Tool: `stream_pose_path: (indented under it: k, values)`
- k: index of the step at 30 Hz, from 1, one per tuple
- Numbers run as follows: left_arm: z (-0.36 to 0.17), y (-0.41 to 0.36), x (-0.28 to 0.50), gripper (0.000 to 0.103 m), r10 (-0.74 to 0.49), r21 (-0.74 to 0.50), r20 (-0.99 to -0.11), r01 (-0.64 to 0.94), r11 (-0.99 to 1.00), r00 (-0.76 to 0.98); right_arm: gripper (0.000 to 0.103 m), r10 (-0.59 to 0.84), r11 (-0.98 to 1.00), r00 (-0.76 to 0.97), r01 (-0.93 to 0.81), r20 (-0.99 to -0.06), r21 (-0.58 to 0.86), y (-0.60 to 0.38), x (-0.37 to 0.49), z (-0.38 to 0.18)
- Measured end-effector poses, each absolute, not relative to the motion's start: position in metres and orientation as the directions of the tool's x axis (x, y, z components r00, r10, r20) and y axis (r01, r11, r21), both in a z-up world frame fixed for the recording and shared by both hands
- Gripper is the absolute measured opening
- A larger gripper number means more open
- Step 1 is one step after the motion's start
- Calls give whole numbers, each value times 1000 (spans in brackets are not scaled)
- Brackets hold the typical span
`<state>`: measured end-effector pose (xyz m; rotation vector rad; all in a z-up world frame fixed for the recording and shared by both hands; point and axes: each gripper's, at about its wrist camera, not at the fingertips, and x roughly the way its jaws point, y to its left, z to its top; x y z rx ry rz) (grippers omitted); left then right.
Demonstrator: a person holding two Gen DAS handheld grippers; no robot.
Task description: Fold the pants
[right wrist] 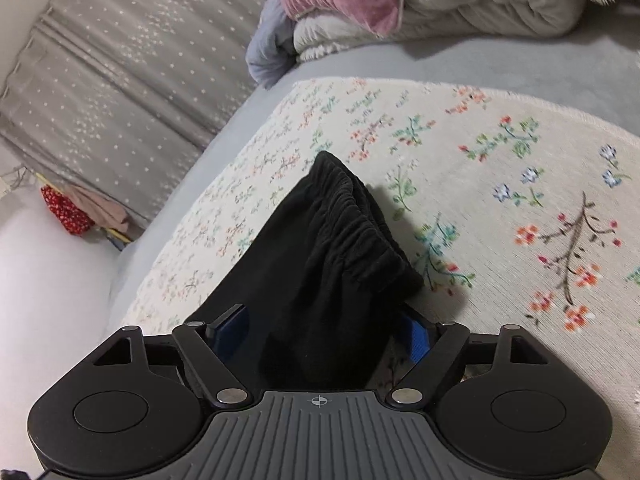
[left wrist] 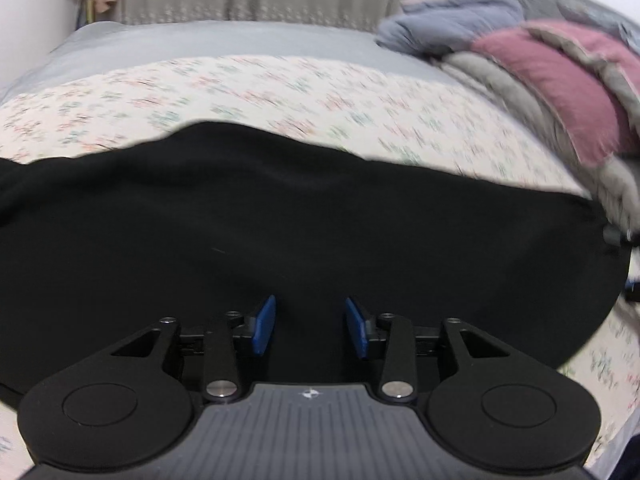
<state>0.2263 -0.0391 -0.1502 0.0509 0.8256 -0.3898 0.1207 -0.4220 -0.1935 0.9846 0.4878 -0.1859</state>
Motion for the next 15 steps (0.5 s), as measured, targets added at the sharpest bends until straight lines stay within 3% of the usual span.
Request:
stream_pose_path:
  k: [3, 5, 6, 7, 12, 15]
  values:
    - [-158, -59, 216, 62, -244, 12, -707, 355, 935, 664, 78, 39, 548, 881, 375, -471, 748, -417, 122, -191]
    - [-157, -61, 216, 62, -242, 26, -704, 365, 931, 668, 53, 32, 537, 883, 380, -468, 753, -417, 121, -192]
    - [-156, -59, 218, 62, -247, 19, -705, 366, 930, 665, 29, 38, 518, 884, 382, -467, 766, -419, 121, -194]
    - [-155, -57, 218, 62, -252, 13, -706, 367, 930, 662, 25, 56, 488, 888, 374, -455, 789, -421, 121, -197]
    - [-152, -51, 226, 62, -251, -9, -707, 347, 938, 661, 19, 4, 549, 914, 338, -406, 765, -407, 121, -175]
    - [-150, -57, 230, 62, -258, -36, -701, 328, 944, 665, 17, -75, 721, 931, 299, -358, 625, -375, 126, -139]
